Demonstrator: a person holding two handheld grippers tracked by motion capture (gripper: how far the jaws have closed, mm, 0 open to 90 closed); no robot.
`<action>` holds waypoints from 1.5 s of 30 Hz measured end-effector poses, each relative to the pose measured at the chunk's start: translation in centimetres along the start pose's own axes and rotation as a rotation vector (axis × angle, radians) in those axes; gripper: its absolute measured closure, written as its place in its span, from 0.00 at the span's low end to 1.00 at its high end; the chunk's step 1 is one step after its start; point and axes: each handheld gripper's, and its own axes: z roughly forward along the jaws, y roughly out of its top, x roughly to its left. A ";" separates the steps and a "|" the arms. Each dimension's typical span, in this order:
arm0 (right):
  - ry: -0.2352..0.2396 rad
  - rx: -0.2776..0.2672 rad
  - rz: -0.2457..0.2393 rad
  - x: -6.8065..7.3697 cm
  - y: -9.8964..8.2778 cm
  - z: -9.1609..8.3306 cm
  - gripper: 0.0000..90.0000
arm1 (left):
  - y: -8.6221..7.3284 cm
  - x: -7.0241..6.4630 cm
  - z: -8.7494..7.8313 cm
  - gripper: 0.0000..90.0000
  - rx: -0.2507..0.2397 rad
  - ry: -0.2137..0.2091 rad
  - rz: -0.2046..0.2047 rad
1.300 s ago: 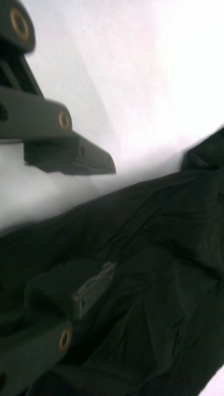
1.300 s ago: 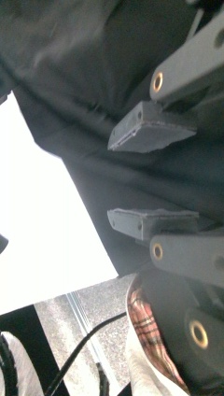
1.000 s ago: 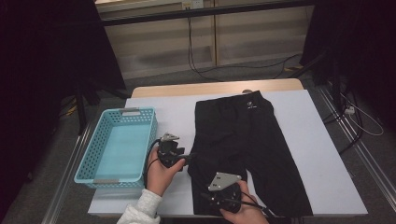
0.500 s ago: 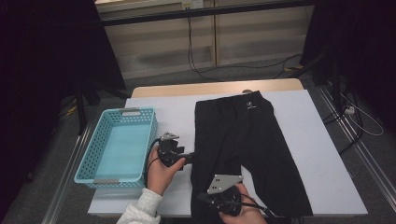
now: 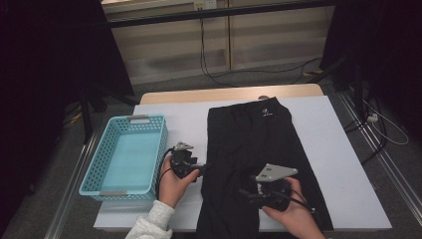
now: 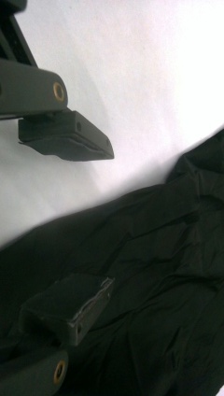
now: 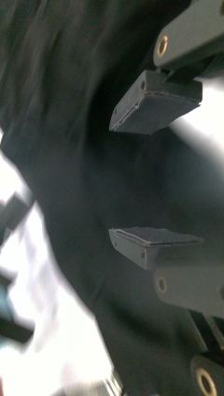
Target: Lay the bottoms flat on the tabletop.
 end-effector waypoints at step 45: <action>-0.419 0.057 0.263 -10.8 -7.8 -5.6 0.62 | 0.2 -0.6 -0.2 0.26 0.013 -0.005 0.066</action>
